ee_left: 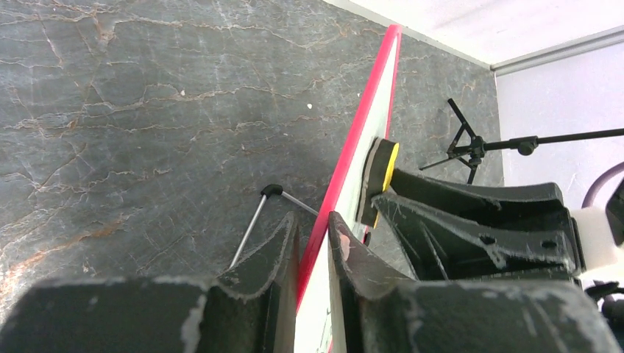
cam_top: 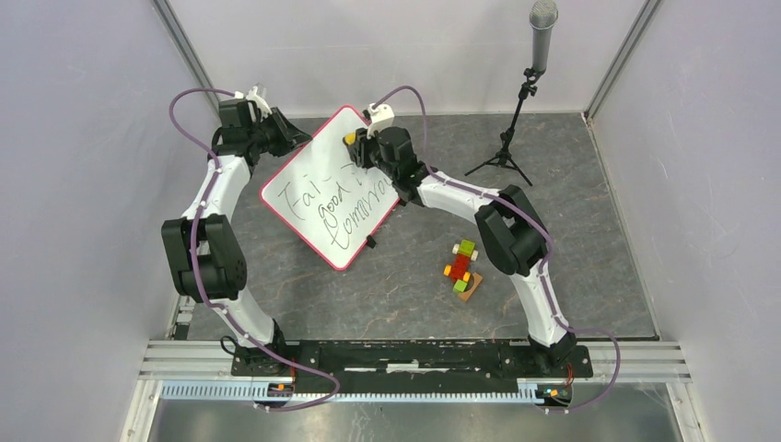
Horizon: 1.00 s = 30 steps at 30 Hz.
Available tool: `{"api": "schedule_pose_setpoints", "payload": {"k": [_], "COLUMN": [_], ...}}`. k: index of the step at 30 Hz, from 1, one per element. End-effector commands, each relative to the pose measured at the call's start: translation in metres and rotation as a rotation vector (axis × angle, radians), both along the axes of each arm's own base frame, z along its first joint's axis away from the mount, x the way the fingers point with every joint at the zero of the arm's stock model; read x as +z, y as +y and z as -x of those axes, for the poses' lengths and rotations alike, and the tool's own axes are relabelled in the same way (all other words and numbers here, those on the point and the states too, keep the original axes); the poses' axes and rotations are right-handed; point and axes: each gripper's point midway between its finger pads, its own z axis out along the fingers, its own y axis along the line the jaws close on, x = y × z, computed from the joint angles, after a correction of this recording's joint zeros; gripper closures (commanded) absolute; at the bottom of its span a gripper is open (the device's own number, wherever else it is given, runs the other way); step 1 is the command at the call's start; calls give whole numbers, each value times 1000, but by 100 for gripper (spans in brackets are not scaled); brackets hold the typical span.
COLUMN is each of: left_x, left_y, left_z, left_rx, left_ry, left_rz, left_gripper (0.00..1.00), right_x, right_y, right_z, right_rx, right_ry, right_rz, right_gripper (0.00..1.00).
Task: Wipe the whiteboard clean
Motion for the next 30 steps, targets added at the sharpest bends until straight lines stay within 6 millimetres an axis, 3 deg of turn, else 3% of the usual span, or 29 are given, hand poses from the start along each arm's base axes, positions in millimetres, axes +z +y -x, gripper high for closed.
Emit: {"api": "schedule_pose_setpoints", "payload": {"k": [1,5,8,15,21,30], "left_x": [4,4,3,4,6,7], "left_y": [-17,-18,-19,-20,-20,-21], "left_z": [9,8,9,10,10,11], "left_rx": [-41,-42,-43,-44,-45,-48], "left_ry": [27,27,31,33,32,33], "left_rz": [55,58,62,67,72,77], "left_gripper": [75,75,76,76,77,77], "right_x": [-53,-49,-41,-21,-14,-8], "right_y": [-28,-23,-8,45,85,120], "right_z": [-6,-2,8,49,81,133], "right_rx": [-96,-76,-34,104,208,332], "right_ry": [125,119,88,-4,-62,-152], "right_rz": [88,85,96,120,144,210], "right_gripper": [63,64,64,63,63,63]}}
